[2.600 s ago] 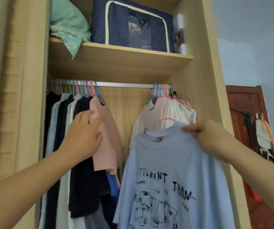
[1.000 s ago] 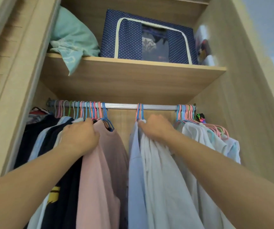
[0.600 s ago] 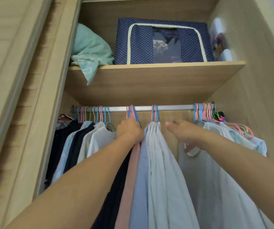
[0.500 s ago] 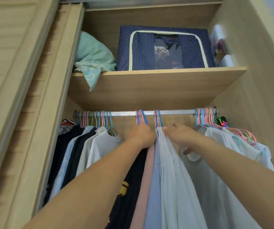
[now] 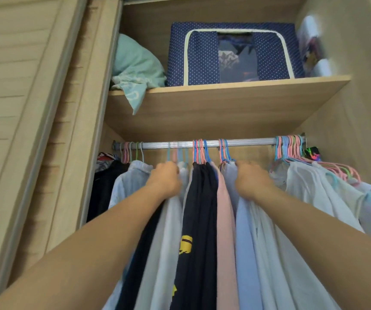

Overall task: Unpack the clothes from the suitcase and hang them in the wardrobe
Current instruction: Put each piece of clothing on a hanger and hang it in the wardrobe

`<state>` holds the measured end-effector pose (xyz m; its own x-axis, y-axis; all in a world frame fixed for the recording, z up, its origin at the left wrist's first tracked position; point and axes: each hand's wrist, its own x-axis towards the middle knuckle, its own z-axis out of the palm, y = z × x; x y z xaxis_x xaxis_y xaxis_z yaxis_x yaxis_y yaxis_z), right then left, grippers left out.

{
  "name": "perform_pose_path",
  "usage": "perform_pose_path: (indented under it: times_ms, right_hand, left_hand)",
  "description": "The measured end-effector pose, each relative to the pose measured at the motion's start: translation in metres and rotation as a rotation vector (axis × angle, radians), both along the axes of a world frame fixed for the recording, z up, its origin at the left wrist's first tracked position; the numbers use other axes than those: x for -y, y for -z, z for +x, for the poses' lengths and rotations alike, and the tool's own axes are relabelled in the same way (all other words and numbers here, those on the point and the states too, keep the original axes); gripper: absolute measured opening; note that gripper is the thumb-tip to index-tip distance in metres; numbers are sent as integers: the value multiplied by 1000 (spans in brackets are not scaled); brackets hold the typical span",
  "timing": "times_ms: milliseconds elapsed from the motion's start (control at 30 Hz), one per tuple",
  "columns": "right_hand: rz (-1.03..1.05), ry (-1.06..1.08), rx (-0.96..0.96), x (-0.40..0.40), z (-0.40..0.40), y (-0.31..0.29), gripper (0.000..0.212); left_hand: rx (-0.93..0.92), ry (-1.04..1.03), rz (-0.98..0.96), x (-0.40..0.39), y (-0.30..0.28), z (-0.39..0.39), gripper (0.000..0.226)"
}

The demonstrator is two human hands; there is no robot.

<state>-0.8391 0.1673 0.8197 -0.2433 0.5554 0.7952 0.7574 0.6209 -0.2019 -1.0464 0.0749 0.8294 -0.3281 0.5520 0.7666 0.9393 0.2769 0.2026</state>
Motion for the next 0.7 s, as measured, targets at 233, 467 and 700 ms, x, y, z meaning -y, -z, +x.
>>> perform_pose_path:
  times_ms: [233,467,700]
  right_hand:
    - [256,214,85,-2,0,3,34]
    - [320,422,230,-2,-7,-8,28]
    - [196,192,220,9,-43,-22,22]
  left_hand:
    - [36,107,-4,-1,4,11,47]
    - [140,-260,-84,30,4,-35,41]
    - [16,-451,-85,41,9,-23,40]
